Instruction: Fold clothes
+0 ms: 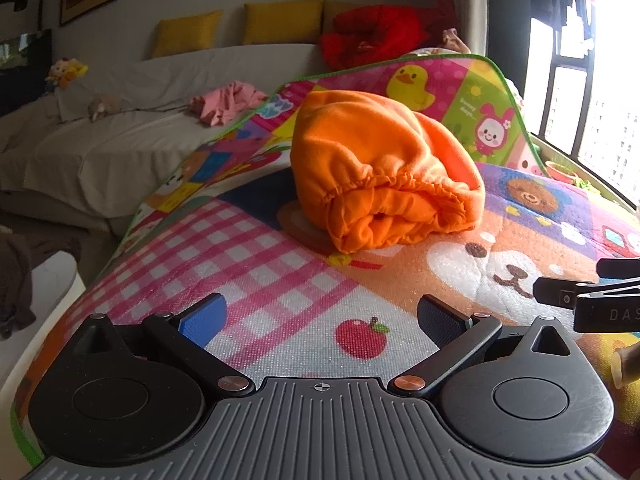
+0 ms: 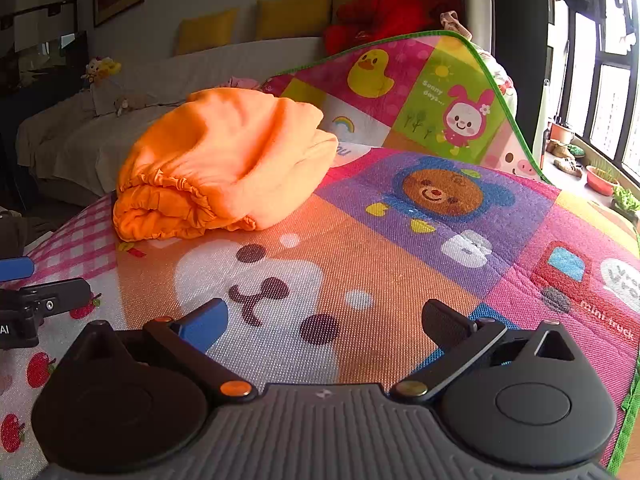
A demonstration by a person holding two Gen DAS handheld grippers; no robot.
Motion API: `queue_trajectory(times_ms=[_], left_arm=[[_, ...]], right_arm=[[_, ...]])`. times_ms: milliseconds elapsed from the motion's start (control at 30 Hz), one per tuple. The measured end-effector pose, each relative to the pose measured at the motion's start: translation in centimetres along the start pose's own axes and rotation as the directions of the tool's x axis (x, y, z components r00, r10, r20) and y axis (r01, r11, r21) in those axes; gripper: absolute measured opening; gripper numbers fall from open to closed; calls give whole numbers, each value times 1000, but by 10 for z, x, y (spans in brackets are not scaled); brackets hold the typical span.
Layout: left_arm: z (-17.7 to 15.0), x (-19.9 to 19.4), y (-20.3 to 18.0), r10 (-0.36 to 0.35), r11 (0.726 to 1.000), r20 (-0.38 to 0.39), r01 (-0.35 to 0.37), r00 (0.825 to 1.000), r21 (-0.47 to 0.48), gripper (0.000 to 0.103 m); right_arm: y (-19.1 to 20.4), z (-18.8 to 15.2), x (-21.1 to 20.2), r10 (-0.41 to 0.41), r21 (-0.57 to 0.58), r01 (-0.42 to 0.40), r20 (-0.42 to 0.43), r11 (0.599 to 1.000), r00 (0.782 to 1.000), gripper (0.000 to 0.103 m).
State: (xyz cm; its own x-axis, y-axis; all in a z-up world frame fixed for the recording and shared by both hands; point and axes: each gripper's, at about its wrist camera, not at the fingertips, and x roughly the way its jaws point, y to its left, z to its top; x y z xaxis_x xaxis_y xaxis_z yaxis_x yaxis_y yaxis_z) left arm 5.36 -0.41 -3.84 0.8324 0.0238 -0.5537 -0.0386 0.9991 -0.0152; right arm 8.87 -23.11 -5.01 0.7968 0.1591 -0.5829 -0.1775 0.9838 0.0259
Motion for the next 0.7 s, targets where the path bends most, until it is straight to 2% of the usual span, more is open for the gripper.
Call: queue_trajectory(times_ms=[200,700], left_arm=[[0,3,3,-6,1000,-26,6,1000,-14,103],[-1,1,-1,-12,1000,-15,12,1000,9,103]], right_arm=[[1,0,0,0,3,0,-1,1000,1000,103],[1,0,0,-3,2,3,-2,1000,1000,103]])
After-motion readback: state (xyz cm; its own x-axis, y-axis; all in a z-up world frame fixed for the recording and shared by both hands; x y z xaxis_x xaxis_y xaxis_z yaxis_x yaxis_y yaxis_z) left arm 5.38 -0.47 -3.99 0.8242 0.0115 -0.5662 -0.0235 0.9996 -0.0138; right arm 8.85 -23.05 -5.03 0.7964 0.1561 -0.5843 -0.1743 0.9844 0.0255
